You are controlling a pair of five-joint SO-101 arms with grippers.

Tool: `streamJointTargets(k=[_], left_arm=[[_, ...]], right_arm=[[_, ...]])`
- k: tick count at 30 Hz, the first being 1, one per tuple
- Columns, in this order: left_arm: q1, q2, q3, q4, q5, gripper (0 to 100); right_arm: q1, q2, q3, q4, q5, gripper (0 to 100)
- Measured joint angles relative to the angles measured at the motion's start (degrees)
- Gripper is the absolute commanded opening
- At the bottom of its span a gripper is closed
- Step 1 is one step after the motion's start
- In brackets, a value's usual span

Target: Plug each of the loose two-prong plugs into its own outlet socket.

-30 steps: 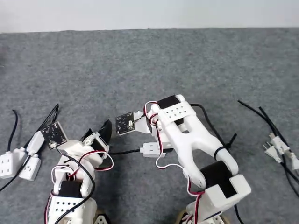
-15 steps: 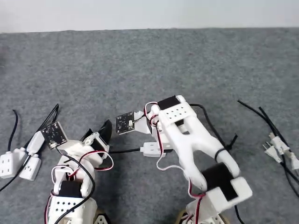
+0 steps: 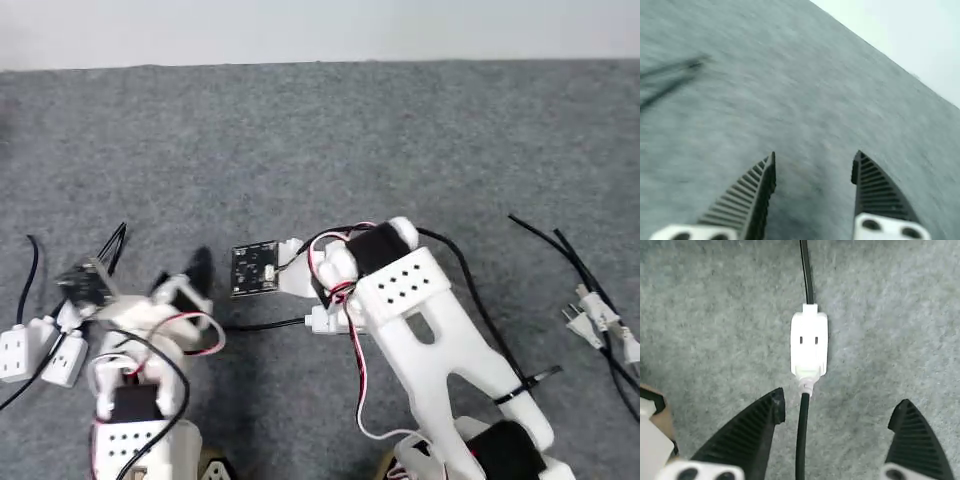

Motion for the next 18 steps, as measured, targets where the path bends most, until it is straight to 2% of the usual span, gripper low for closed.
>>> streamJointTargets(k=[3, 6, 10, 13, 18], left_arm=[[-9.23, 0.00, -5.10, 9.14, -6.24, 34], [-21.45, 0.00, -8.62, 18.11, -12.48, 39], [-36.92, 0.00, -10.11, 21.89, -16.35, 39], [-41.41, 0.00, -10.11, 22.07, -17.32, 39], [-42.73, 0.00, -8.62, 22.07, -17.32, 39]], right_arm=[[-0.44, 0.00, 0.00, -0.35, -0.88, 31.3], [-0.88, 1.05, 0.44, -3.69, -1.41, 31.3], [-2.81, 8.18, 2.90, -9.23, -1.93, 31.3], [-2.99, 14.51, 2.90, -12.57, -3.34, 31.3], [-3.08, 22.59, 2.90, -16.26, -3.78, 31.2]])
